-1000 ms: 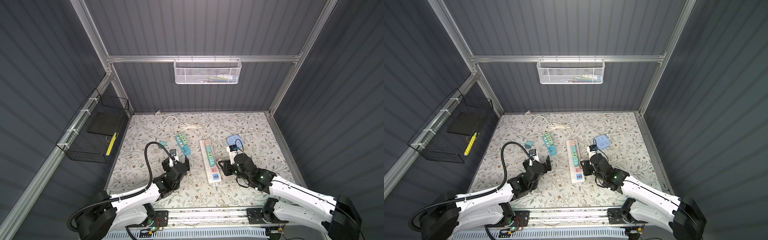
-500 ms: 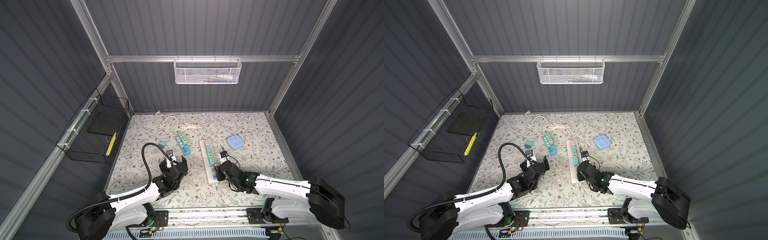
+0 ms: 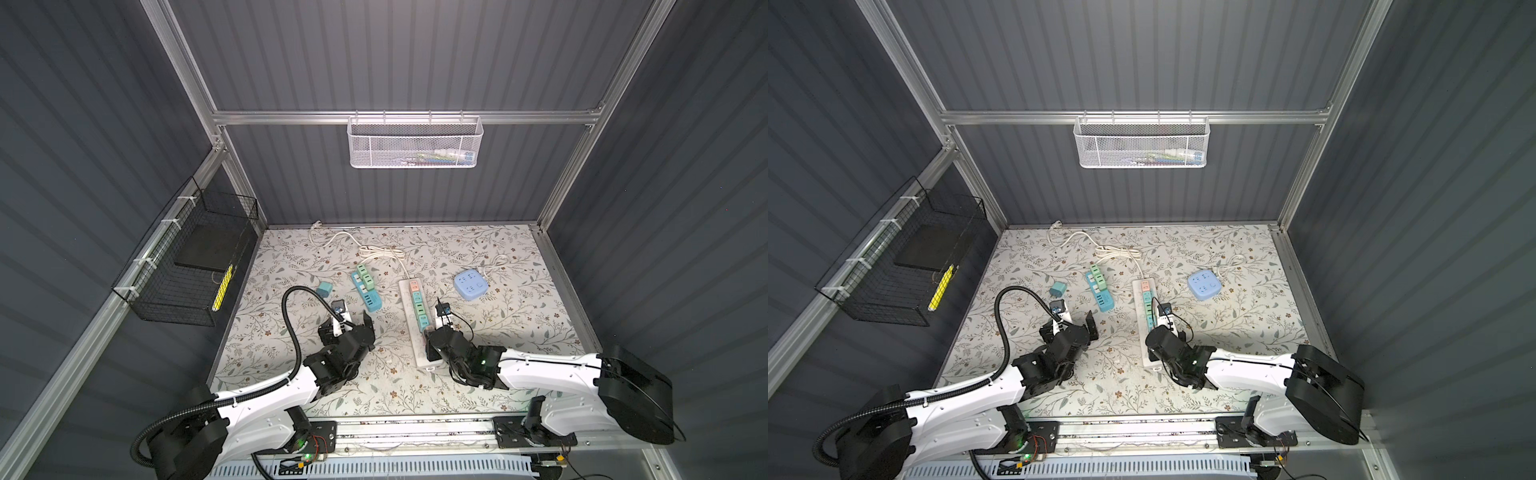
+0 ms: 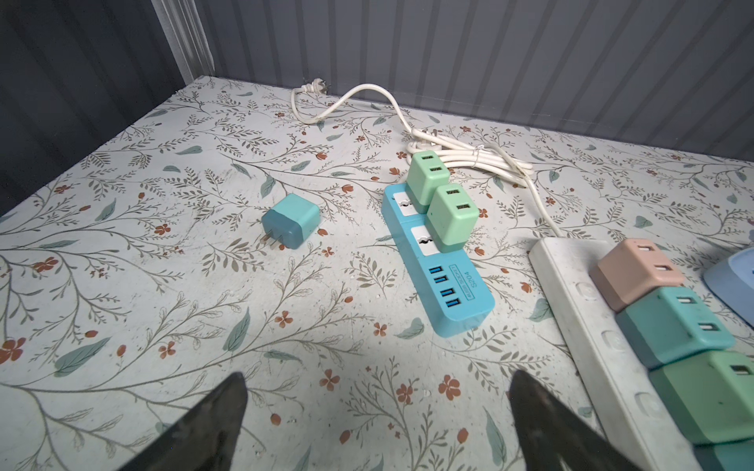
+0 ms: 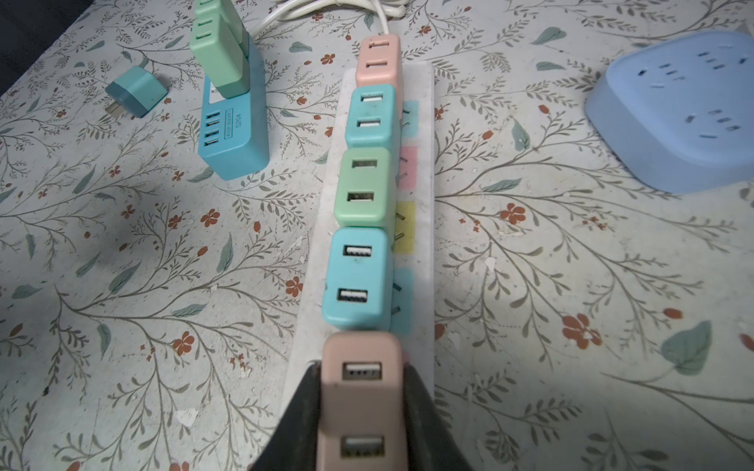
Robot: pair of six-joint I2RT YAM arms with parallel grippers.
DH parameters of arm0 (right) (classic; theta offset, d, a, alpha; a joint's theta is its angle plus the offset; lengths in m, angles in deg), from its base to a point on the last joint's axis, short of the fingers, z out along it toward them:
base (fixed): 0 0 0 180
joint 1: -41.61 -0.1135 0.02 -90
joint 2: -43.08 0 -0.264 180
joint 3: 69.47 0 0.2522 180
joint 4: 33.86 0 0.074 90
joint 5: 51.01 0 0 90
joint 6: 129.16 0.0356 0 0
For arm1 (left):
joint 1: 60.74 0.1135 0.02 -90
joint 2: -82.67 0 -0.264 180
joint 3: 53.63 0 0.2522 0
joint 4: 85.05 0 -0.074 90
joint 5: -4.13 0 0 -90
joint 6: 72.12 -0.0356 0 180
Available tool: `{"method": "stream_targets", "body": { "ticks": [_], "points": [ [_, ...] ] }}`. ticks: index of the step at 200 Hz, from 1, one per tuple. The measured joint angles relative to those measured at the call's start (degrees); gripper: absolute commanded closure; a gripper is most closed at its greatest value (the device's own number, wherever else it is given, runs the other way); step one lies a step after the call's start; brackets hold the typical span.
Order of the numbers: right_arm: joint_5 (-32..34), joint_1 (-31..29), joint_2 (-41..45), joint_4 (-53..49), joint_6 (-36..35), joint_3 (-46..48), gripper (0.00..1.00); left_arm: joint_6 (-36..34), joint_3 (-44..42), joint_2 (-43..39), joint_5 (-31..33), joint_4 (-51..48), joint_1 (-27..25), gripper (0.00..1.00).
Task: Insert the plug
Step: 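Lower pink adapter with right gripper into the socket beside the teal adapter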
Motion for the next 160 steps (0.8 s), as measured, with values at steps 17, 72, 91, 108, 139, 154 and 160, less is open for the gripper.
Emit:
{"method": "stream_targets", "body": {
  "ticks": [17,72,91,108,139,154,160],
  "points": [
    [2.3,-1.1,-1.1,-0.7,1.2,-0.7,0.81,0.0,0.0,-0.7,0.0,0.0,0.0,0.00],
    [7.4,-3.7,-5.4,-8.4,6.0,-6.3,0.80,0.0,-0.1,-2.0,0.0,-0.7,0.2,0.00],
    [8.7,-4.4,-7.0,-10.2,7.2,-7.8,0.80,0.0,-0.1,-2.5,0.0,-0.9,0.4,0.00],
    [10.0,-5.2,-8.6,-12.2,8.4,-9.4,0.80,0.0,-0.2,-3.0,0.0,-1.1,0.4,0.00],
    [10.6,-6.3,-11.5,-14.9,11.1,-11.3,0.79,0.0,-0.5,-4.6,0.0,-2.4,0.4,0.00],
    [10.5,-6.3,-12.1,-16.4,11.8,-12.3,0.79,0.0,-0.5,-5.7,0.0,-2.8,0.4,0.00],
    [10.5,-6.3,-12.3,-16.8,12.0,-12.5,0.79,0.1,-0.5,-6.1,0.0,-3.0,0.4,0.00]
  ]
}}
